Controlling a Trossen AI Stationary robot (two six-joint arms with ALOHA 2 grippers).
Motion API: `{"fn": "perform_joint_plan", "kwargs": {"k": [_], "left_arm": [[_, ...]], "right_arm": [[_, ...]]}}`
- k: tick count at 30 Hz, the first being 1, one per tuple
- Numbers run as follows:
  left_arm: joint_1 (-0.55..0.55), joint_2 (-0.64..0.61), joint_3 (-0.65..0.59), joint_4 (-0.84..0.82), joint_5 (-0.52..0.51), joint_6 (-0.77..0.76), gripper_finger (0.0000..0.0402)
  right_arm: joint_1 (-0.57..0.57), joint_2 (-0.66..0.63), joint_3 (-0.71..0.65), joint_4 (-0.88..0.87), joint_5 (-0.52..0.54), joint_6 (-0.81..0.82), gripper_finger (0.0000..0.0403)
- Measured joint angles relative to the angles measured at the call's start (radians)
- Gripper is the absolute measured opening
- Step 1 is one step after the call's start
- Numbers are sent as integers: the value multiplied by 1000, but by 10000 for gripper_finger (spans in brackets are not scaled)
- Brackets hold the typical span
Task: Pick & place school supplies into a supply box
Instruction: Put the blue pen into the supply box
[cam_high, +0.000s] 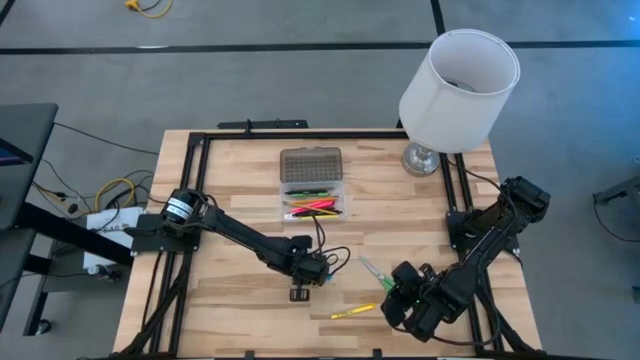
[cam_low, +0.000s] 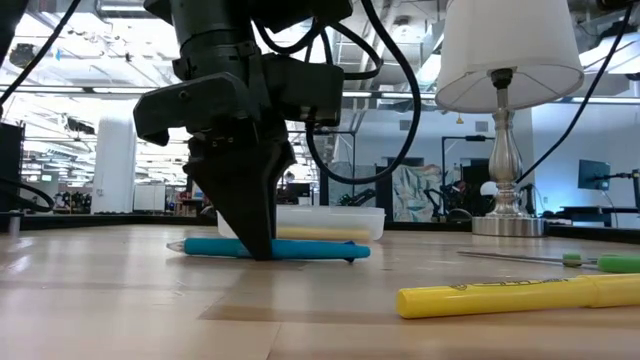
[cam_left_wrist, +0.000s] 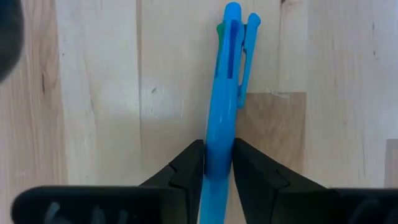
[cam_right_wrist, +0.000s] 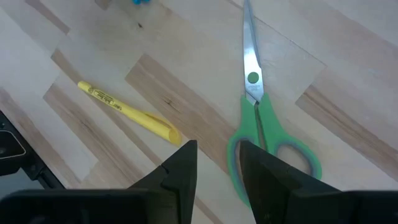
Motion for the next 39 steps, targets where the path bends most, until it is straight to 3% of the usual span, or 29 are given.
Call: {"fn": "perform_joint_plan", "kwargs": {"k": [6,39], "left_arm": [[0,0,-1,-1,-4,-1,60],[5,3,39,-24,15,5,66]], "right_arm": [[-9,0,0,3,0,0,113],[-10,0,0,3,0,-7,113]]}}
